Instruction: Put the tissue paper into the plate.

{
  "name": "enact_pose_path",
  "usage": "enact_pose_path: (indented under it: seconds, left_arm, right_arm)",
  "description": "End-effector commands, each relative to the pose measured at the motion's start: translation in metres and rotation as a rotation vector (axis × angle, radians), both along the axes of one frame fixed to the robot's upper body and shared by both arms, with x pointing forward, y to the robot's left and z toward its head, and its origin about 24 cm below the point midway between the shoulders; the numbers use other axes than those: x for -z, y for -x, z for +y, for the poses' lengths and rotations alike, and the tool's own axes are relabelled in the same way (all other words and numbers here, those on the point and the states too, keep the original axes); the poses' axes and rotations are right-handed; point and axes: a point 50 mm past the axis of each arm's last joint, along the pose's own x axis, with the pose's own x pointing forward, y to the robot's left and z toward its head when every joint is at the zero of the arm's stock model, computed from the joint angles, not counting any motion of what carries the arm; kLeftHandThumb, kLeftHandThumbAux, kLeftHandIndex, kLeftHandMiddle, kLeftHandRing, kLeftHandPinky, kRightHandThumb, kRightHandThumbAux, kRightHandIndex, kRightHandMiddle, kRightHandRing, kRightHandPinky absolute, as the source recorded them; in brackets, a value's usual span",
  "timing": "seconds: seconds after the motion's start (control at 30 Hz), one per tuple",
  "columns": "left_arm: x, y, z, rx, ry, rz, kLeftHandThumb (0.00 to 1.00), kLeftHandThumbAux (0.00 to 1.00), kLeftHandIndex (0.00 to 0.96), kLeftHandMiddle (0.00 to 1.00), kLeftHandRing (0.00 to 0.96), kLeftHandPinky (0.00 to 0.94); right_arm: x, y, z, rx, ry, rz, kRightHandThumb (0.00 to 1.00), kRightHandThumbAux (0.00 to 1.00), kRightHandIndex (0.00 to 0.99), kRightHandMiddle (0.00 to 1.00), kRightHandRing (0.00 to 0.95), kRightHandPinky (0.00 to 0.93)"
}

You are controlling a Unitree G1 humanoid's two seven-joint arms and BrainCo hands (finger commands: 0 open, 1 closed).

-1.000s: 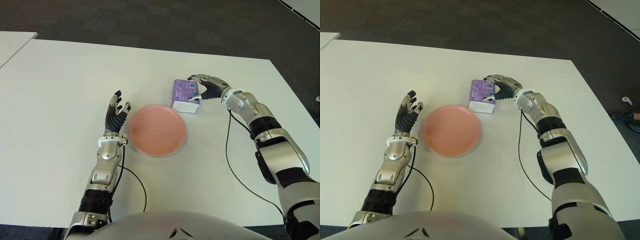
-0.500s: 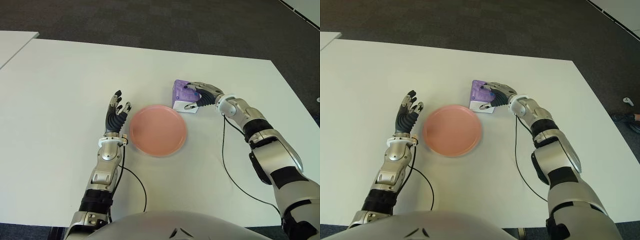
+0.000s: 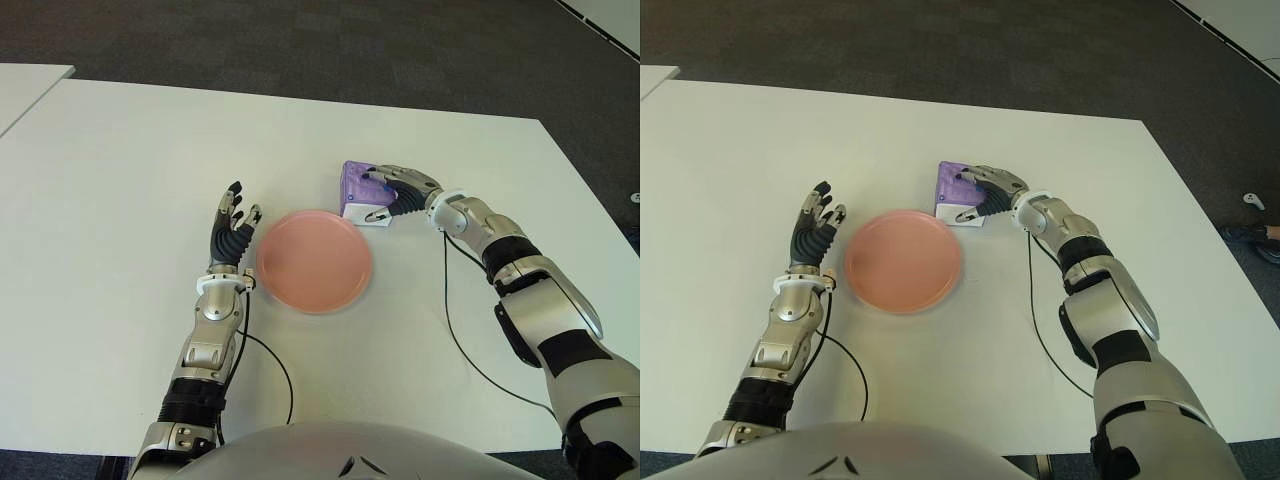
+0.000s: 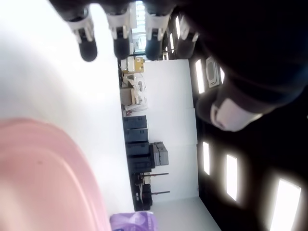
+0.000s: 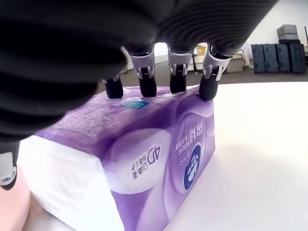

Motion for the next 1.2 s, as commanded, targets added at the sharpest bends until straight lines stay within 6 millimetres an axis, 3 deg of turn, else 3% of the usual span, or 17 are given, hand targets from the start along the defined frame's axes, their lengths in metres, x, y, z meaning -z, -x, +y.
enact_pose_path:
  seconds: [0.03,0.6,0.97,1.07,1.2]
  left_arm:
    - [0.007,0.001,0.0,-0.022,0.003,0.032,0.0,0.572,0.0,0.0,0.0,0.0]
    - [0.004,0.002,-0.002,-0.021,0.026,0.007,0.0,0.585,0.0,0.0,0.0,0.0]
    - [-0.003,0.003,-0.007,-0.004,0.005,-0.01,0.0,0.574,0.0,0.0,0.0,0.0]
    - [0.021,0.001,0.013,-0.018,0.002,0.061,0.0,0.564,0.0,0.0,0.0,0.0]
    - [0.033,0.0,0.015,-0.035,0.012,0.088,0.0,0.556,0.0,0.0,0.0,0.0]
  right_arm:
    - [0.013,0.005,0.009,-0.045,0.029,0.052,0.251,0.417,0.0,0.001,0.0,0.0]
    - [0.019,0.007,0.02,-0.116,0.126,0.087,0.298,0.425,0.0,0.006,0.0,0.0]
    - [0.06,0.025,0.014,-0.148,0.273,0.048,0.318,0.493,0.002,0.046,0.02,0.0]
    - [0.066,0.027,0.012,-0.169,0.341,0.023,0.326,0.518,0.0,0.055,0.026,0.0]
    - [0.073,0.031,0.009,-0.182,0.401,-0.008,0.339,0.552,0.0,0.066,0.036,0.0]
